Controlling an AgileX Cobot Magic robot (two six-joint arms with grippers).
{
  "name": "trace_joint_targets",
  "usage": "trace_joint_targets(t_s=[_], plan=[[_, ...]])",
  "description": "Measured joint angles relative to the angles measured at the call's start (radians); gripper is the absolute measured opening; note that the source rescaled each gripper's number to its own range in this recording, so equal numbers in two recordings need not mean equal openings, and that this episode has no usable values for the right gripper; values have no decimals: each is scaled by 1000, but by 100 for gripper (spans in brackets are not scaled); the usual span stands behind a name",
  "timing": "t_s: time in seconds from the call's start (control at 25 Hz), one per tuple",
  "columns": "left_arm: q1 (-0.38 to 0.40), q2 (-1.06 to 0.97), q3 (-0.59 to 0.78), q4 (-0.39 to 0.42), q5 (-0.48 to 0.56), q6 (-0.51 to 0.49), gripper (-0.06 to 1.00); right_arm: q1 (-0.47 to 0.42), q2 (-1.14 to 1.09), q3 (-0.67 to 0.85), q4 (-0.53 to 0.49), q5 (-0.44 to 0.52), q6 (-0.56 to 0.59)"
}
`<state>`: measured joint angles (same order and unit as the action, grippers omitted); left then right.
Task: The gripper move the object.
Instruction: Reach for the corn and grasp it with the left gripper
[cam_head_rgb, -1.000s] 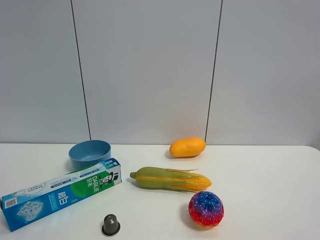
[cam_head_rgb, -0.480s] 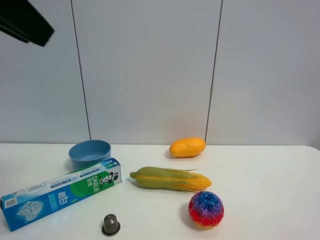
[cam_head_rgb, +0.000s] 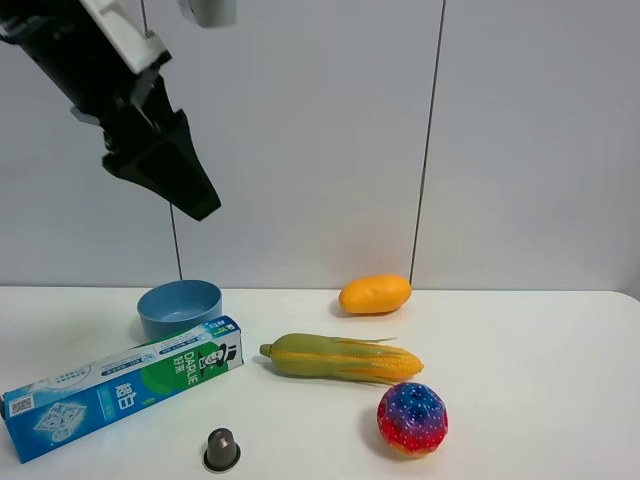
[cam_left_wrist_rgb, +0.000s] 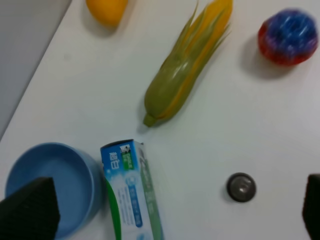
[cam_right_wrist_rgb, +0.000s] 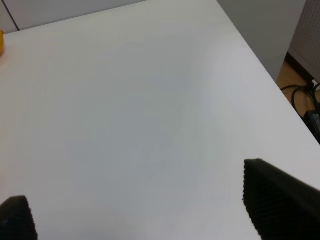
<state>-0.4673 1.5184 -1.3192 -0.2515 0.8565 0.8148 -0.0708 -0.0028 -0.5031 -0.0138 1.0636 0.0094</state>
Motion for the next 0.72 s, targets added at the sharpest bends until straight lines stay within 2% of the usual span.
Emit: trace_joint_targets(t_s=[0.36, 0.56, 0.72], plan=[[-107, 172, -52, 151, -77, 1, 100, 0, 0, 0, 0, 0, 0], [-151, 248, -52, 170, -109, 14, 100, 0, 0, 0, 0, 0, 0], [-201, 300, -52, 172, -170, 68, 100, 0, 0, 0, 0, 0, 0]])
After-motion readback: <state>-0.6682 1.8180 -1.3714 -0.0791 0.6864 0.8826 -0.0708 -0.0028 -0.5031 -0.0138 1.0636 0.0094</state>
